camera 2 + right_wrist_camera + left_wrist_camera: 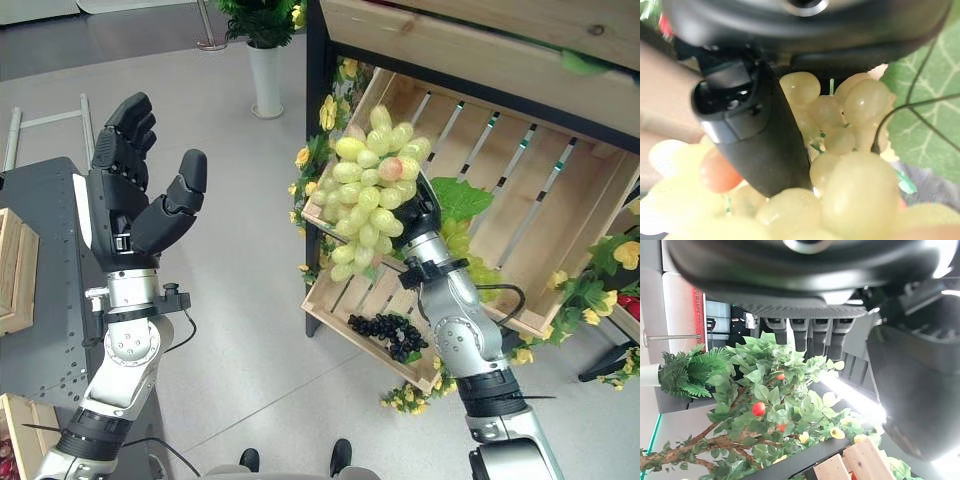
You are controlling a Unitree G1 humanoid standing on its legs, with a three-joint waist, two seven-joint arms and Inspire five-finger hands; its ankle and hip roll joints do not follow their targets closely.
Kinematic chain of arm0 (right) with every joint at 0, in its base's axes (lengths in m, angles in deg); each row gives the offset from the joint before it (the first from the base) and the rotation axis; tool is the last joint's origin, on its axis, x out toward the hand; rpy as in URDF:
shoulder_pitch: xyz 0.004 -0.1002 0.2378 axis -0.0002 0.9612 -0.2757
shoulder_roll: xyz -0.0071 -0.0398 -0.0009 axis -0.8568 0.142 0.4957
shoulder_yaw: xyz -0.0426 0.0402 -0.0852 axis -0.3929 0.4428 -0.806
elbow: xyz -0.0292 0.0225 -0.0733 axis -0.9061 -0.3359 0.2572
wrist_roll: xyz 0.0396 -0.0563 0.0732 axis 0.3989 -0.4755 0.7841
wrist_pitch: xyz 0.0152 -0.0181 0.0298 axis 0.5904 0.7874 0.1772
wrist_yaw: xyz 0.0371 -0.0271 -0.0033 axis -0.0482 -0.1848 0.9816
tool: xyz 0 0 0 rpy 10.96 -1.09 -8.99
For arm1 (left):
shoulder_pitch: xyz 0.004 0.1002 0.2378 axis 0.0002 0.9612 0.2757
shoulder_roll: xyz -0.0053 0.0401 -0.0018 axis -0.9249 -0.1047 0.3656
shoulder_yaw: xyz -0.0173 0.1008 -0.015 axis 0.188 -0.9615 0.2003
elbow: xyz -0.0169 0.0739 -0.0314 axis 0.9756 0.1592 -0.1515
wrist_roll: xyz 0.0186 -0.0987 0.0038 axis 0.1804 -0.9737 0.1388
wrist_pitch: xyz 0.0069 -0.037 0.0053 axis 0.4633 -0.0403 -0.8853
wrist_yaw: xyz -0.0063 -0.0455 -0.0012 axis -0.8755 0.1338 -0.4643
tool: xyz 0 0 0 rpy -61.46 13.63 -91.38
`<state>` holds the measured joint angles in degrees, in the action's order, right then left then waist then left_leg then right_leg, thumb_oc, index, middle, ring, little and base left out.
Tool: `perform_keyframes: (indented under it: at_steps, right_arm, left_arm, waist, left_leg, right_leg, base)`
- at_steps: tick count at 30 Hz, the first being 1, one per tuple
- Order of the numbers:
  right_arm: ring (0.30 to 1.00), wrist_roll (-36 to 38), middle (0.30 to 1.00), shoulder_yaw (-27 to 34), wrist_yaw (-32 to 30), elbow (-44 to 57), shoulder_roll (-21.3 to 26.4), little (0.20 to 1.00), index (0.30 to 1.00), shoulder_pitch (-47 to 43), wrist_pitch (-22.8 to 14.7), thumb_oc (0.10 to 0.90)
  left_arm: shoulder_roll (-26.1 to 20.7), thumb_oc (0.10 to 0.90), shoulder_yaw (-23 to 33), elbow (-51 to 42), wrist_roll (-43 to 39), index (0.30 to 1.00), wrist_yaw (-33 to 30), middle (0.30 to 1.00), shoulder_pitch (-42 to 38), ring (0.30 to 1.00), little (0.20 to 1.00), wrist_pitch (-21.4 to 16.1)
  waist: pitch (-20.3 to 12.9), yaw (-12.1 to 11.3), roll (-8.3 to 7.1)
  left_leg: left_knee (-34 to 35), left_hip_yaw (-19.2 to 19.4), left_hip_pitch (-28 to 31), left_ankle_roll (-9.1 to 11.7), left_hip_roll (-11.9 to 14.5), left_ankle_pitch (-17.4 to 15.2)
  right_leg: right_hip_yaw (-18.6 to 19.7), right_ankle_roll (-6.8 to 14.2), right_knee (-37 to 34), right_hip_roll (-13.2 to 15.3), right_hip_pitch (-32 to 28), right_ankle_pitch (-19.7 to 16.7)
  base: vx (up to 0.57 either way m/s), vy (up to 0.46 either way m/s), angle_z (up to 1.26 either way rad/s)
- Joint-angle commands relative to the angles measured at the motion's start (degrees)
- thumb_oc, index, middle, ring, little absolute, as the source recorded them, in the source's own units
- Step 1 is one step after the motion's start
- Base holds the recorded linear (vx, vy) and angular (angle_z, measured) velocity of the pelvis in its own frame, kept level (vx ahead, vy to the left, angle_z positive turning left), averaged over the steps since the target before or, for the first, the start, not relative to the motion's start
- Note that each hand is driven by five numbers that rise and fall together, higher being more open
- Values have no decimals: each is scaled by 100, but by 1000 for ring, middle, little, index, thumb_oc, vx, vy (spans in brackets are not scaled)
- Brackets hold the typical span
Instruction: Pick up the fruits from the basket on one side to the basket on the other side
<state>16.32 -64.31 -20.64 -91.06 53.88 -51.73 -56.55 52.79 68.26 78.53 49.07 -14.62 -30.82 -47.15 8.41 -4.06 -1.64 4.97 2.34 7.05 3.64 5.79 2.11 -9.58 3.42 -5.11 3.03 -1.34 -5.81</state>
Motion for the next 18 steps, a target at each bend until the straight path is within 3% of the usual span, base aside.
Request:
perform_keyframes:
  at_steps: [1,5,11,15,18]
  right_arm:
    - [300,-373,300,453,-494,-62,176,300,300,-785,-322,400]
    - [300,-1211,300,349,-1163,-1251,860,300,300,-1223,-117,400]
    - [300,-1564,300,260,-1944,-2528,1522,300,300,-1646,-96,400]
    - [300,-1280,300,305,-2550,-3109,1888,300,300,-1966,-127,400]
    - [300,-289,300,475,-3225,-3485,2103,300,300,-2244,-172,400]
  left_arm:
    - [-451,800,-243,122,-83,900,-62,900,-732,900,900,-282]
    - [-555,800,-355,195,-175,900,-111,900,-891,900,900,-207]
    - [-630,800,-413,186,-248,900,-102,900,-993,900,900,-110]
    - [-686,800,-449,150,-310,900,-74,900,-1008,900,900,-77]
    - [-778,800,-469,115,-397,900,-35,900,-1007,900,900,-80]
  waist:
    - [-718,92,-286]
    - [-706,62,-310]
    - [-664,-3,-346]
    - [-622,-42,-362]
    - [-598,-91,-395]
  left_leg:
    - [3,-211,-376,-104,-163,-183]
    - [3,-220,-339,-98,-161,-194]
    - [3,-264,-284,-83,-169,-230]
    - [3,-285,-282,-78,-183,-183]
    - [3,-310,-260,-58,-180,-217]
  right_leg:
    - [-36,261,26,476,-473,377]
    - [-80,273,39,489,-490,360]
    - [-132,291,50,488,-544,366]
    - [-167,303,61,501,-545,314]
    - [-204,323,64,499,-572,332]
  base:
    - [46,-11,0]
    - [0,0,0]
    - [6,0,1]
    - [4,2,2]
    - [0,0,0]
